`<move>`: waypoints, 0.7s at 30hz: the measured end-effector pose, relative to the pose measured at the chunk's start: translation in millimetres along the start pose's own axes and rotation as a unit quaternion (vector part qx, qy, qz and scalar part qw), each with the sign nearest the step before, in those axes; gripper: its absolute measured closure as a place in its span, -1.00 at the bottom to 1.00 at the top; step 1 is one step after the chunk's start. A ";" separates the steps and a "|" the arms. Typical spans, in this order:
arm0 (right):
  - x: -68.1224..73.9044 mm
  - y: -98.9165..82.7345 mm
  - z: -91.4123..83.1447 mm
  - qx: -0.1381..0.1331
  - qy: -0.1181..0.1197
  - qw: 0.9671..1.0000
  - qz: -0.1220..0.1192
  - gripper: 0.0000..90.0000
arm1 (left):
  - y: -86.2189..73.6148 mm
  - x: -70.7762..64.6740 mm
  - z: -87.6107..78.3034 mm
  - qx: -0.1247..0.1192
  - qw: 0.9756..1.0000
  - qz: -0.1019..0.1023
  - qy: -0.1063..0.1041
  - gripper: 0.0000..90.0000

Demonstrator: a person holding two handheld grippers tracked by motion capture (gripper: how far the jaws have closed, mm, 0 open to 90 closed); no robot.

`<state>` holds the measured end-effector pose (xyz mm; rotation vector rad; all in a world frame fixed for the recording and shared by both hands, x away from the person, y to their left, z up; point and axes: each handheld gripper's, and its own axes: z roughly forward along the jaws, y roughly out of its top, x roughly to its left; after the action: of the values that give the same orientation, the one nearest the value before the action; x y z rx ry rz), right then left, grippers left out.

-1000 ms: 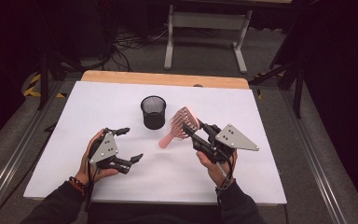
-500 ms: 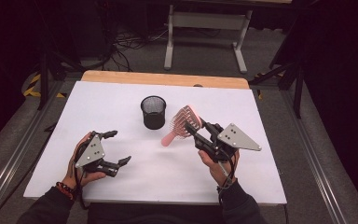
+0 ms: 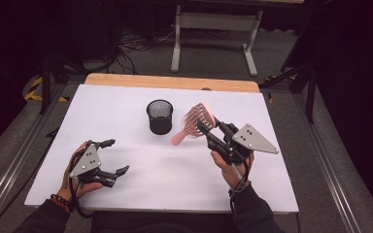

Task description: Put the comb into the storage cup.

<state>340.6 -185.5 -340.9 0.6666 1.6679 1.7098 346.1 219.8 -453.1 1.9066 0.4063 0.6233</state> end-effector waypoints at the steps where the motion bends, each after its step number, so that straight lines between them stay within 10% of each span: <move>1: -0.4 1.1 0.1 -0.002 -0.001 1.000 0.002 0.43 | -0.7 -0.4 -0.3 -0.001 1.000 -0.002 0.000 -0.86; 21: -6.1 29.3 16.2 -0.014 -0.001 1.000 -0.018 0.43 | -12.6 0.7 -12.6 0.006 1.000 -0.021 -0.001 -0.87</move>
<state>353.7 -178.7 -310.3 0.6210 1.6416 1.7040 339.3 234.5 -460.4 1.9054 0.4488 0.5913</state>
